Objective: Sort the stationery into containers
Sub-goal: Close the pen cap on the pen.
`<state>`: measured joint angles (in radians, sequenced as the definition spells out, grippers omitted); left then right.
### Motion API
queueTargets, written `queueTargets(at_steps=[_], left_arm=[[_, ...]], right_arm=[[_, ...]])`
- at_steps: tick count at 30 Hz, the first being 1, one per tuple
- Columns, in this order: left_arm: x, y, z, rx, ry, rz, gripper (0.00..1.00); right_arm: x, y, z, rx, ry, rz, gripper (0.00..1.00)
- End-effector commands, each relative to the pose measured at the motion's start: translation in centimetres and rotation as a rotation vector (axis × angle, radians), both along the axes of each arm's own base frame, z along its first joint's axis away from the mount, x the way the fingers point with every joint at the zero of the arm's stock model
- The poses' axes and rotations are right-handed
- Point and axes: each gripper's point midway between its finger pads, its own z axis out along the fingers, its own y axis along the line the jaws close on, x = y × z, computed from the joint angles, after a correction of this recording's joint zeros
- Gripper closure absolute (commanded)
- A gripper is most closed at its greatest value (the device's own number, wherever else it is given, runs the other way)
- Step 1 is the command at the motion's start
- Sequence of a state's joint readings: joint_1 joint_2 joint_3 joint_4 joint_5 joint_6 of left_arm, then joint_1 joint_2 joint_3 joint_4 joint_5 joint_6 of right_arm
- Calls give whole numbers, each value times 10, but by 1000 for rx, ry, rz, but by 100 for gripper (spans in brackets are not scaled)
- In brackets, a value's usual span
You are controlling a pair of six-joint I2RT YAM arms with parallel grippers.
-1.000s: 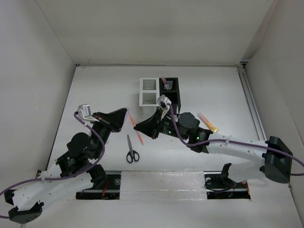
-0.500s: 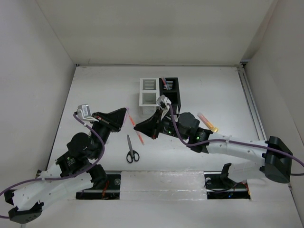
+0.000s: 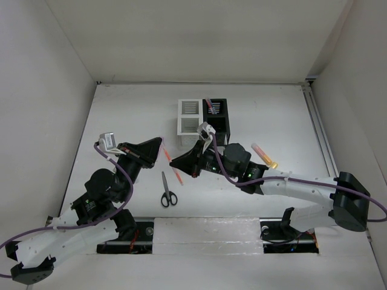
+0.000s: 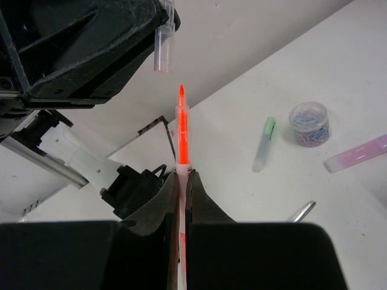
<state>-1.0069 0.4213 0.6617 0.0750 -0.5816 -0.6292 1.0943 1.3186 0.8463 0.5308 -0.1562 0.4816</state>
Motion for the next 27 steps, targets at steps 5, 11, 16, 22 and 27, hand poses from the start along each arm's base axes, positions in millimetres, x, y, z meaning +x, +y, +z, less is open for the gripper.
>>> queueTargets(at_steps=[5,11,16,22,27], left_arm=[[-2,-1,7,-39,-25,-10,100],[-1,4,9,-49,-26,11,100],[0,2,7,-41,-21,11,100],[0,0,3,-32,-18,2,100],[-2,1,7,-47,-29,-7,100]], right_arm=[[3,-2,36,74,-56,-11,100],[-1,-6,35,75,-58,-2,100],[0,-11,44,95,-65,-24,100],[4,-11,42,75,-63,-43,100],[4,-9,42,73,-63,-33,100]])
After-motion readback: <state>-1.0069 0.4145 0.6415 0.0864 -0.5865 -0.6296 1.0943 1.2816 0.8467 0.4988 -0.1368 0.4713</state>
